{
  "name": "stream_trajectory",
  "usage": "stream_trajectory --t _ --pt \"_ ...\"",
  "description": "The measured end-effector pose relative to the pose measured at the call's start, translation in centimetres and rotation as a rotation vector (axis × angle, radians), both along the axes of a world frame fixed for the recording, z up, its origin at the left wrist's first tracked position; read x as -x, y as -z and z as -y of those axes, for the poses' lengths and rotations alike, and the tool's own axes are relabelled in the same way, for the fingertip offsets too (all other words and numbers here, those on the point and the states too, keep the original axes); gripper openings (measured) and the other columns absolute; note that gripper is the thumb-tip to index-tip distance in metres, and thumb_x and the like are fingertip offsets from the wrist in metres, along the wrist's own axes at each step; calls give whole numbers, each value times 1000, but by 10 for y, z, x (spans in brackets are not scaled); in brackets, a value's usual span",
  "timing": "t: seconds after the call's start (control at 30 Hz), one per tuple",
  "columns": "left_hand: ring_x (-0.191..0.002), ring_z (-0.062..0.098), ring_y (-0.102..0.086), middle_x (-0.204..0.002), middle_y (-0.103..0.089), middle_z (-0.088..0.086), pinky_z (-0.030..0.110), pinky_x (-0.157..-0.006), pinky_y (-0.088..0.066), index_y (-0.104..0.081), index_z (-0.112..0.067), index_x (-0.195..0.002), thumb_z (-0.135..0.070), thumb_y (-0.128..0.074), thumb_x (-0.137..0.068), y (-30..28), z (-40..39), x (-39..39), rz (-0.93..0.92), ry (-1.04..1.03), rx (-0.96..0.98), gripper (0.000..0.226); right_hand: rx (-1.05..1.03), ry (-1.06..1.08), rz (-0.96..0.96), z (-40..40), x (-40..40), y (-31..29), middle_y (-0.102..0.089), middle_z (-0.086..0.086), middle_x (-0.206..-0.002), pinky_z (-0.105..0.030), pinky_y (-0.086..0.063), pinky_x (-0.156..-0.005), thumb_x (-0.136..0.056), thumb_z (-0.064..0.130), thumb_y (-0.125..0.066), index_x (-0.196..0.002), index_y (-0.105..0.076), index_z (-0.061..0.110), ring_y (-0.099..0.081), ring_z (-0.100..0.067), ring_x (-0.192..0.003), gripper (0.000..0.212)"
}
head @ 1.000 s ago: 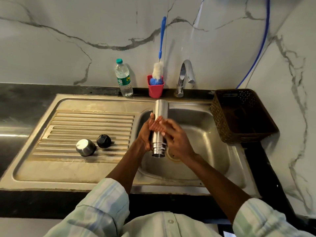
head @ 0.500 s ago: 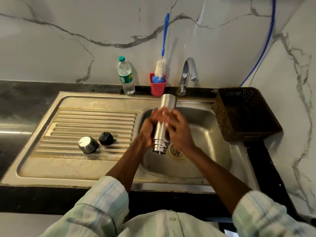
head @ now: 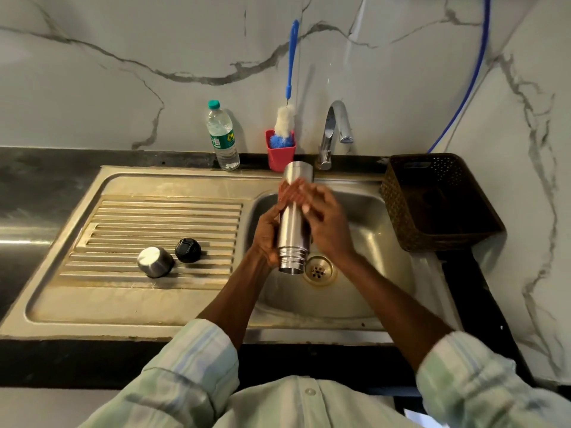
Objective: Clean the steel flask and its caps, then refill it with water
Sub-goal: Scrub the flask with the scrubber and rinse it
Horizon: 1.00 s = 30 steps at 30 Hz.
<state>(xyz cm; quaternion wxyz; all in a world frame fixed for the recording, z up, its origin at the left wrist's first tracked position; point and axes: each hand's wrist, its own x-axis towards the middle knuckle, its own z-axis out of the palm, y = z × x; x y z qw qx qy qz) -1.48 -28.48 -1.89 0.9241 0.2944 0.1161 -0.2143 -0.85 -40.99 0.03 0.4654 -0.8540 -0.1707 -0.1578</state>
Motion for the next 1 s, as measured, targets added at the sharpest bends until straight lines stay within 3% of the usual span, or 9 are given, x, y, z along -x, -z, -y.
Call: stream_trajectory --t 0.13,0.23,0.37,0.53,0.63,0.73,0.8,0.9,1.0 --pt "-94 29 -64 -110 -66 16 43 -84 -55 -67 -8 -123 -64 -52 -91 -3 11 -2 -46 87 24 66 -86 207 -137 6 -44 -23 -48 -3 -140 -40 -47 -102 -98 17 -53 -136 -53 16 -51 -17 -120 38" --pt "-96 26 -67 -111 -67 15 40 -83 -57 -62 -4 -128 -58 -46 -97 -6 7 -10 -55 45 87 65 12 13 -14 3 -2 -5 -45 -5 -141 -36 -43 -106 -96 12 -55 -135 -54 23 -44 -16 -127 40" --pt "-86 30 -68 -102 -64 18 39 -74 -60 -44 -1 -140 -57 -42 -97 4 -10 -20 -99 16 -88 71 188 -177 149 6 59 34 -47 -6 -139 -34 -34 -111 -89 13 -56 -131 -61 18 -41 -25 -128 43" --pt "-84 25 -67 -97 -70 13 36 -81 -56 -76 -5 -104 -43 -52 -98 -1 -4 -14 -56 32 -140 46 -62 68 -75 -4 -8 -2 -43 -9 -141 -36 -42 -107 -96 11 -56 -136 -54 21 -41 -17 -129 42" --pt "-88 30 -66 -107 -66 19 46 -84 -56 -66 -2 -121 -48 -75 -80 -1 -2 -12 -67 120 -148 62 -98 257 -106 4 -55 -27 -43 -8 -142 -41 -44 -106 -96 12 -56 -136 -56 16 -44 -21 -128 40" --pt "-82 28 -69 -101 -68 17 41 -74 -59 -72 -2 -111 -54 -61 -88 -4 -3 -16 -58 94 -94 58 -89 182 -77 3 -33 -20 -43 -4 -142 -38 -44 -107 -96 9 -55 -138 -54 16 -43 -17 -127 42" --pt "-74 21 -70 -91 -71 11 32 -67 -60 -73 -3 -102 -50 -46 -99 -6 -5 -20 -118 73 -108 54 -54 34 -7 0 11 1 -40 4 -140 -25 -38 -109 -95 7 -55 -138 -52 21 -38 -8 -128 45" --pt "-62 14 -68 -71 -69 2 24 -56 -56 -62 -9 -91 -42 -41 -103 1 -3 -18 -151 4 -100 40 56 -110 94 6 59 25 -45 -3 -138 -16 -28 -111 -92 5 -58 -136 -55 16 -37 -14 -129 46" --pt "-78 22 -72 -90 -72 13 35 -71 -61 -58 -1 -114 -36 -54 -98 -4 16 -5 -125 -15 -64 39 12 -85 26 17 26 13 -46 -2 -137 -16 -33 -108 -95 5 -55 -137 -54 16 -40 -9 -126 44"
